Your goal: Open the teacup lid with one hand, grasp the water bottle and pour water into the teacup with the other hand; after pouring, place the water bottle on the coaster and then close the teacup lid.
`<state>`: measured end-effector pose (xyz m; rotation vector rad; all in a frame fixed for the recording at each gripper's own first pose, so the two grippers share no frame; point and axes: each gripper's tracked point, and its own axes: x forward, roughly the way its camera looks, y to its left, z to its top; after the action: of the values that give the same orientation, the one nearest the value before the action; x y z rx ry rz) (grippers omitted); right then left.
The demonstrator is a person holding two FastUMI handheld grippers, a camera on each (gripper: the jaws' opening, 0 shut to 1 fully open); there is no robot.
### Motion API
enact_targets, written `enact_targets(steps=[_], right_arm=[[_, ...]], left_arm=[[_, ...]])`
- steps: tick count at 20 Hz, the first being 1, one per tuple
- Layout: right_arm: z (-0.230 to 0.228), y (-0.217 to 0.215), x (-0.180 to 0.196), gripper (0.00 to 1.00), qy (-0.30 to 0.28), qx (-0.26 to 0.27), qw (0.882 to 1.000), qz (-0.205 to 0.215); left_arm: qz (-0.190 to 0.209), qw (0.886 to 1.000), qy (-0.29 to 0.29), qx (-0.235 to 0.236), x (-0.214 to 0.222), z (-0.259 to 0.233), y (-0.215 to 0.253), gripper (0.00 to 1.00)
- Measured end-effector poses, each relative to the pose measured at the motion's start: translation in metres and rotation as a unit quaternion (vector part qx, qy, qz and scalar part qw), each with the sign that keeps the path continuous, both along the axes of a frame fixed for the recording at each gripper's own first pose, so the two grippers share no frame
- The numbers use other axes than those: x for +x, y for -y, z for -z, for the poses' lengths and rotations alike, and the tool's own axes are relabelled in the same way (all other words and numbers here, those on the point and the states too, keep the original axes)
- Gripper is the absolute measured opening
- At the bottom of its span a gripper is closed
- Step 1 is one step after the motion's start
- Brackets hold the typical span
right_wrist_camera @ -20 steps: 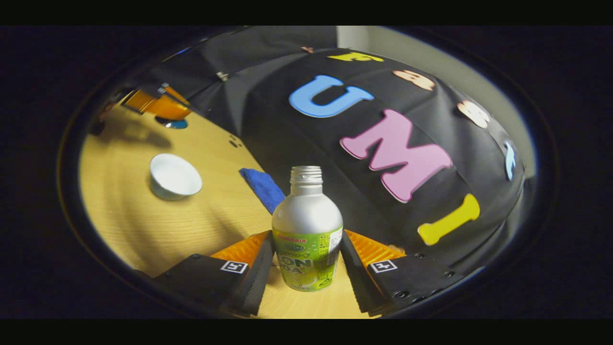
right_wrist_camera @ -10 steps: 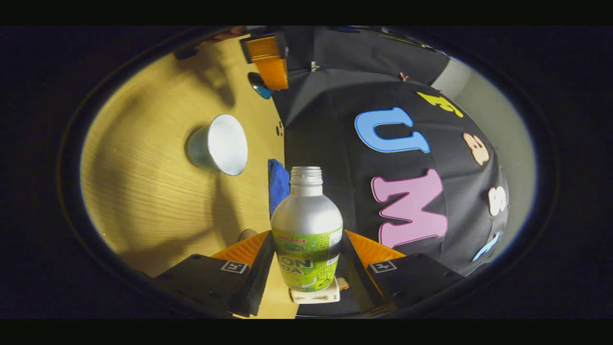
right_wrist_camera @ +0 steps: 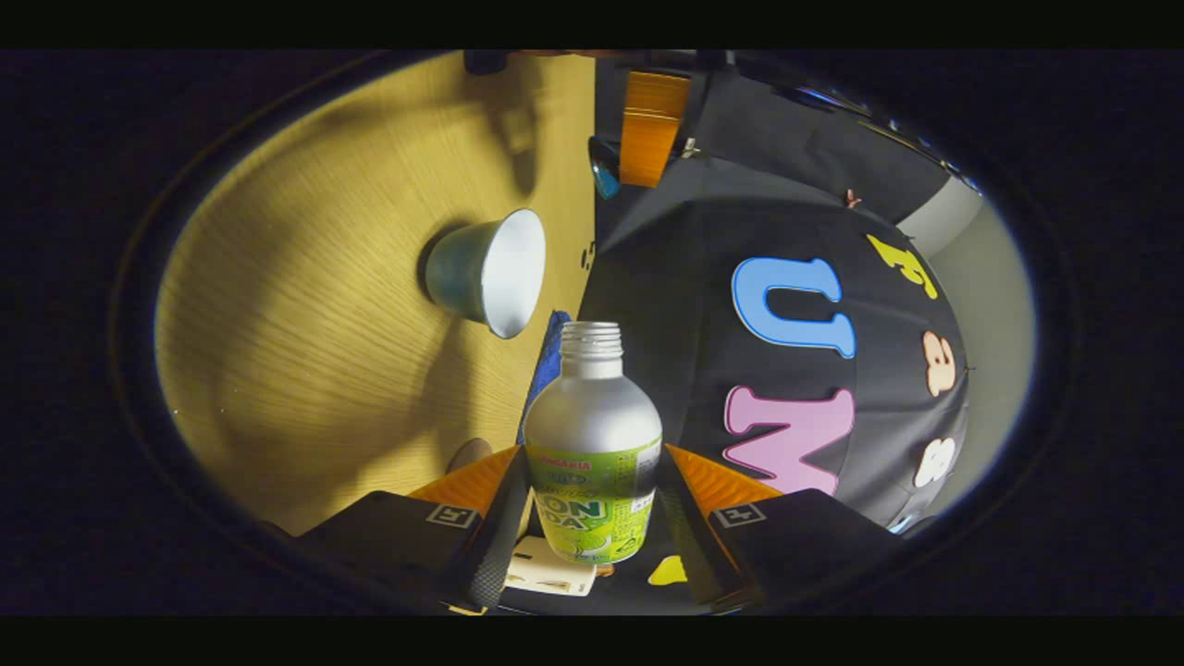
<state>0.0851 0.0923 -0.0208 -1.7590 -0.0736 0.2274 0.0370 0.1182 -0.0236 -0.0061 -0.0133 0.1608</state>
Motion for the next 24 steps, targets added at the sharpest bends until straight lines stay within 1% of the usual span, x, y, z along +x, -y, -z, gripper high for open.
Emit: enact_targets(steps=[2, 7, 8, 10, 11, 16, 24], right_arm=[[0.002, -0.002, 0.004, 0.76, -0.005, -0.013, 1.000, -0.003], [0.005, 0.000, 0.003, 0.76, -0.002, -0.044, 0.999, -0.009], [0.004, 0.000, 0.005, 0.79, -0.002, -0.049, 0.999, -0.010], [0.003, 0.000, 0.006, 0.80, 0.001, -0.061, 0.998, -0.013], [0.001, 0.000, 0.006, 0.76, 0.004, -0.069, 0.997, -0.014], [-0.004, -0.003, 0.006, 0.76, 0.023, -0.107, 0.994, -0.030], [-0.016, -0.015, 0.001, 0.76, 0.068, -0.170, 0.981, -0.072]], left_arm=[[-0.007, 1.000, 0.000, 0.000, 0.000, 0.000, -0.003, 0.32], [-0.007, 1.000, 0.000, 0.000, -0.001, -0.001, -0.002, 0.32], [-0.007, 1.000, 0.000, 0.000, -0.001, 0.000, -0.002, 0.32], [-0.007, 1.000, 0.000, 0.000, -0.001, 0.000, -0.002, 0.31], [-0.007, 1.000, 0.000, 0.000, 0.000, -0.001, -0.002, 0.31], [-0.007, 1.000, 0.000, 0.000, 0.000, 0.000, -0.002, 0.32], [-0.007, 1.000, 0.000, 0.000, 0.000, 0.000, -0.002, 0.32]])
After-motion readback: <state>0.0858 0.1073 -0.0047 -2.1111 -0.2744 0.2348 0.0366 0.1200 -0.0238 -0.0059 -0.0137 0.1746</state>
